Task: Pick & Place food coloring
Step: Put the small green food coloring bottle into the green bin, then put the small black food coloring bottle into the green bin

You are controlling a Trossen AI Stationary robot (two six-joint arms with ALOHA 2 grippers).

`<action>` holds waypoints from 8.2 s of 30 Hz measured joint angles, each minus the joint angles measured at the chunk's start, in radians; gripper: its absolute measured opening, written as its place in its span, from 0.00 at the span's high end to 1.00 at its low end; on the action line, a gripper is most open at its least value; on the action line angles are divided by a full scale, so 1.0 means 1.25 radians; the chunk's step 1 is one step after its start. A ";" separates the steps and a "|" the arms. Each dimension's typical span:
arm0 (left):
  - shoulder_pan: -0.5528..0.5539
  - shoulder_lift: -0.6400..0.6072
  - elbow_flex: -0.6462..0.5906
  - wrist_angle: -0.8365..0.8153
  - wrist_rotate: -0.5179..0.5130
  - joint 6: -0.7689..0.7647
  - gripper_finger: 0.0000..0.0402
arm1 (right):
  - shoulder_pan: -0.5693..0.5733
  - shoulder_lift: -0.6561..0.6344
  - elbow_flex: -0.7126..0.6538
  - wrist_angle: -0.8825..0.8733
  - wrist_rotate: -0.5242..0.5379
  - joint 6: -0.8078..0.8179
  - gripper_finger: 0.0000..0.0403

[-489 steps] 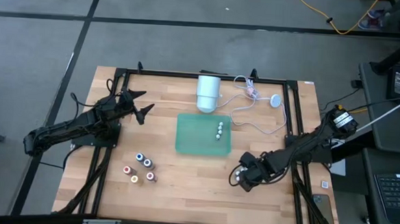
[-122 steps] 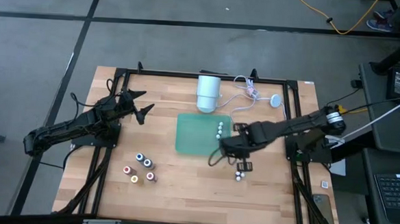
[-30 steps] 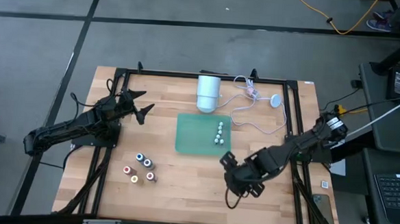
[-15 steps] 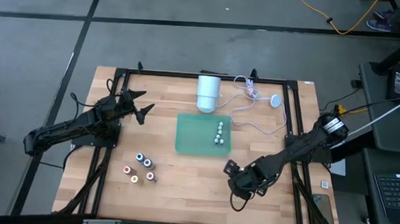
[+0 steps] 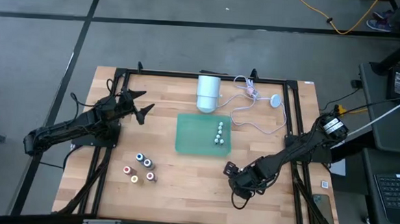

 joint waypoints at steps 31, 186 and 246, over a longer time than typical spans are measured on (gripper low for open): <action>0.000 0.000 0.000 0.000 0.000 0.000 0.10 | -0.024 0.030 0.000 -0.016 0.001 -0.034 0.64; 0.000 0.000 0.000 0.000 0.000 0.000 0.10 | -0.059 -0.017 0.136 -0.285 -0.007 0.800 0.37; 0.000 0.000 0.000 0.000 0.000 0.000 0.10 | -0.093 0.056 0.041 -0.109 -0.049 0.841 0.55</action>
